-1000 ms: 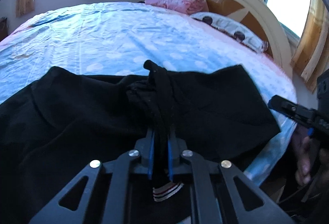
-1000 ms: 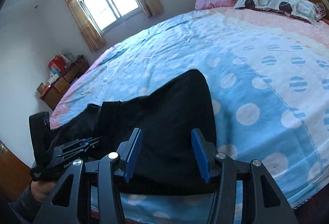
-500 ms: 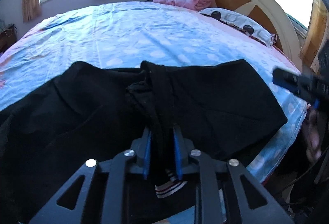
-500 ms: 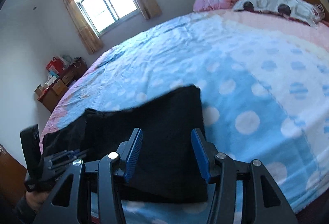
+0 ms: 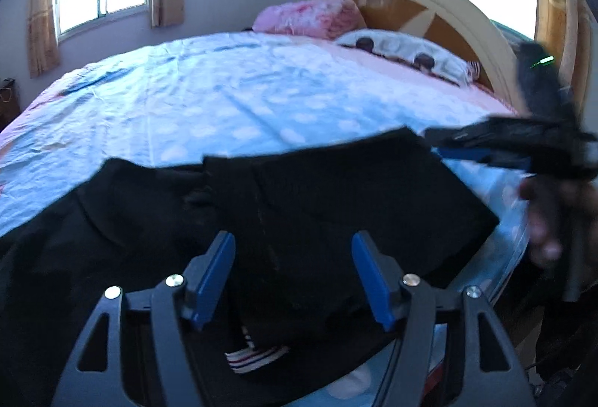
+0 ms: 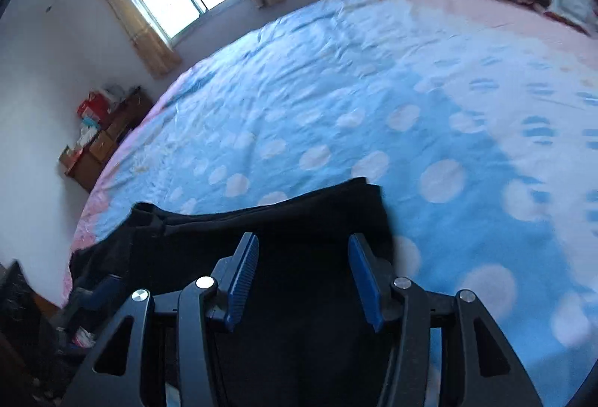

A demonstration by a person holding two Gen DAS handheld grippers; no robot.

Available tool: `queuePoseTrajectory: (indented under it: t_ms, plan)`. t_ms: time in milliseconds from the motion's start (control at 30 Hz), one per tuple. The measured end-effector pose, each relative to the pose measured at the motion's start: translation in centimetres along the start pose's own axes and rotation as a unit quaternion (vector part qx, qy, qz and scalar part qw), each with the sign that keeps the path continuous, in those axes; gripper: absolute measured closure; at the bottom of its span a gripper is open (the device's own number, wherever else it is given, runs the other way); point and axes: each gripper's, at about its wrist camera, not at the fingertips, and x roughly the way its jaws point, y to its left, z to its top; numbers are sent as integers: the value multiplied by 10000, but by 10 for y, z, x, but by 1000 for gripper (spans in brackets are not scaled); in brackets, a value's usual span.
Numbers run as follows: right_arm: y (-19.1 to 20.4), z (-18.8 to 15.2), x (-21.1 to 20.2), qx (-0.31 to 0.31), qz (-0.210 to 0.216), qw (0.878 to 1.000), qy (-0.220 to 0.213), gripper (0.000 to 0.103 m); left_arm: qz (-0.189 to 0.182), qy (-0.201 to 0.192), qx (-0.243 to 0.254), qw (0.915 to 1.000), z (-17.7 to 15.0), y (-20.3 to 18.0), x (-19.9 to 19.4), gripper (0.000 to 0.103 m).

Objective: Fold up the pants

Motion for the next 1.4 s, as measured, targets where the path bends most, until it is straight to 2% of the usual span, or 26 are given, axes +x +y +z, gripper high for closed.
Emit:
queuePoseTrajectory:
  t_ms: [100,200,267,300,433,500,633,733,900,1000,1100,1200,1300,1367,1400]
  plan:
    - [0,-19,-22,-127,385,9991,157,50,40,300,12,9995,-10,1,14,35]
    - [-4,-45,-19,-188,542,9960,691,50,40,208,136,9997,-17,-3,13,33]
    - [-14,-58,-15,-93,541,9956,766,50,54,154,163,9997,-19,-6,13,31]
    - [-18,-61,-16,-76,646,9956,670,50,49,140,160,9998,-20,-7,12,31]
    - [-22,-54,-19,174,774,9947,655,50,-148,145,-24,9998,-15,0,3,31]
    - [-15,-47,-29,143,768,9956,512,50,-215,14,-145,9997,-13,8,-8,30]
    - [9,-31,-36,-257,854,9952,406,50,65,-194,-383,9991,-16,32,-27,25]
    - [34,-13,-24,-470,1158,9907,537,50,418,-276,-624,9968,-17,58,-35,24]
    - [100,33,36,-483,2070,9710,1092,50,895,-178,-1081,9899,-14,100,-34,23]
    - [146,54,81,-737,2227,9613,1445,50,1179,-141,-1273,9847,-15,123,-35,23]
    - [173,65,135,-537,2470,9459,2033,50,1309,-136,-1543,9792,-19,148,-38,23]
    - [196,69,182,-449,2415,9384,2430,50,1327,-162,-1669,9769,-19,163,-38,23]
    - [207,66,223,-373,2344,9291,2837,50,1338,-104,-1606,9778,-20,166,-33,22]
    - [213,61,242,-373,2219,9260,3033,50,1307,-53,-1578,9788,-22,168,-28,19]
    - [217,58,250,-402,2243,9200,3190,50,1291,-37,-1573,9791,-23,168,-26,18]
